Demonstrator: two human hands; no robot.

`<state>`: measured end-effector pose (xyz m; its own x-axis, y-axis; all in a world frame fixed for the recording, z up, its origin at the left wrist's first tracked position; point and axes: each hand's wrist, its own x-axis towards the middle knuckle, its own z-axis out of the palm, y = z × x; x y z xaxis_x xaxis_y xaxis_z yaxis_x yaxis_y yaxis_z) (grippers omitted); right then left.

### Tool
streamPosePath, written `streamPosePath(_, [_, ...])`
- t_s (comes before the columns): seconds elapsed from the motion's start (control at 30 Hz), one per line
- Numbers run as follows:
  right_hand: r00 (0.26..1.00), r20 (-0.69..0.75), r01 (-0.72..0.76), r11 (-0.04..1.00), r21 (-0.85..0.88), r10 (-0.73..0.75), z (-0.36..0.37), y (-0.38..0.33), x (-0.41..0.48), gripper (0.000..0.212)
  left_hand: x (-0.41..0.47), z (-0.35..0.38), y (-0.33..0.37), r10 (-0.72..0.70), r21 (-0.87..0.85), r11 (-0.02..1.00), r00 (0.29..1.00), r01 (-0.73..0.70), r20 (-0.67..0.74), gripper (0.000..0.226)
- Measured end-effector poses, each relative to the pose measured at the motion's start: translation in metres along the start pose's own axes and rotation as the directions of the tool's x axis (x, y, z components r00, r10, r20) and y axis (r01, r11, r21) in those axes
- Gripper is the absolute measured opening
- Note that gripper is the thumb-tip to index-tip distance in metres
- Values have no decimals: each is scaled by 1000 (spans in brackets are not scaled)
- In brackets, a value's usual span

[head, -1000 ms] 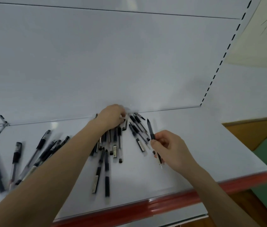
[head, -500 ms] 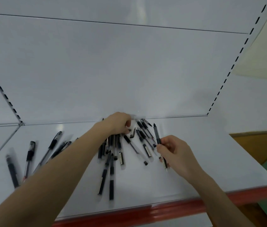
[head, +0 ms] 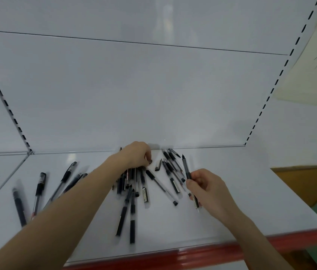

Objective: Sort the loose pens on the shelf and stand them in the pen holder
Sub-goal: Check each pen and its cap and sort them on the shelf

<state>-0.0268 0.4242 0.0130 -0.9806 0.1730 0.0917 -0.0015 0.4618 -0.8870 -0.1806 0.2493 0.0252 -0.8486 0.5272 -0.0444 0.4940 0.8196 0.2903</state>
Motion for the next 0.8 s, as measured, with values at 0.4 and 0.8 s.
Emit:
streamPosePath(0.4, [1000, 2, -2, 1000, -2, 2, -3, -7, -7, 12, 2, -1, 7, -1, 25, 1000, 999, 2, -41, 22])
streamPosePath(0.8, [1000, 5, -7, 1000, 7, 7, -8, -7, -17, 7, 1, -2, 19, -29, -172, 985, 964, -18, -266, 23])
